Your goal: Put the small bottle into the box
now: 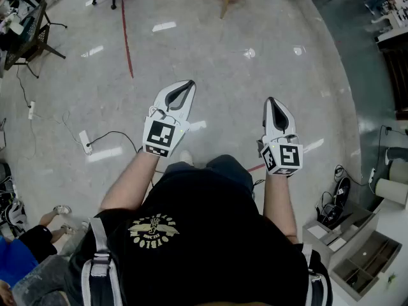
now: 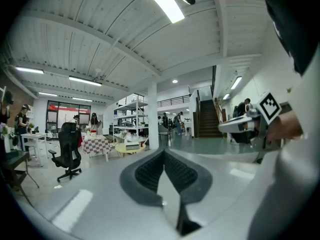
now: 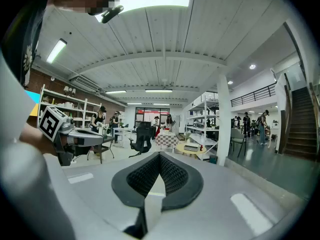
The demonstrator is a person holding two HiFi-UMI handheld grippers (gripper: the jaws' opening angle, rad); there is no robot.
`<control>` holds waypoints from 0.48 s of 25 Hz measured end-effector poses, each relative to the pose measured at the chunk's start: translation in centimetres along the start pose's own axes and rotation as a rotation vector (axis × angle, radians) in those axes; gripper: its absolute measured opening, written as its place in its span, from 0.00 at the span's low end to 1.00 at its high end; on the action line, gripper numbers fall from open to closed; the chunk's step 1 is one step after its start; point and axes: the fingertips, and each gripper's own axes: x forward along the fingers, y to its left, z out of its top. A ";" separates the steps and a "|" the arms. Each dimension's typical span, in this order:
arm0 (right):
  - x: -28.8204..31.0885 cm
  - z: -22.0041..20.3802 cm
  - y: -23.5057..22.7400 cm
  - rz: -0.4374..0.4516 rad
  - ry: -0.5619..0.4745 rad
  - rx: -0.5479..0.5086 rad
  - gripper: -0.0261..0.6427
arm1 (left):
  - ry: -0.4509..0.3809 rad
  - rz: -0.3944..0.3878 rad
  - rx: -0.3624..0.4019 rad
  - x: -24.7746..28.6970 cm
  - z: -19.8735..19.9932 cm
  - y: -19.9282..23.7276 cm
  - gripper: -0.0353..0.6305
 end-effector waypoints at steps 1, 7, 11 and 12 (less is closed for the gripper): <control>0.5 0.0 -0.3 -0.004 0.003 -0.001 0.05 | 0.005 0.006 -0.009 0.4 -0.3 0.6 0.05; 4.1 -1.1 -2.9 0.015 0.014 0.029 0.05 | 0.031 0.034 -0.052 4.7 -2.0 2.9 0.05; 6.3 -2.5 -4.9 0.022 0.027 0.055 0.05 | 0.033 0.022 -0.060 7.5 -2.4 2.9 0.05; 6.8 -2.6 -5.5 0.025 0.027 0.065 0.05 | 0.033 0.020 -0.060 8.1 -2.2 3.0 0.05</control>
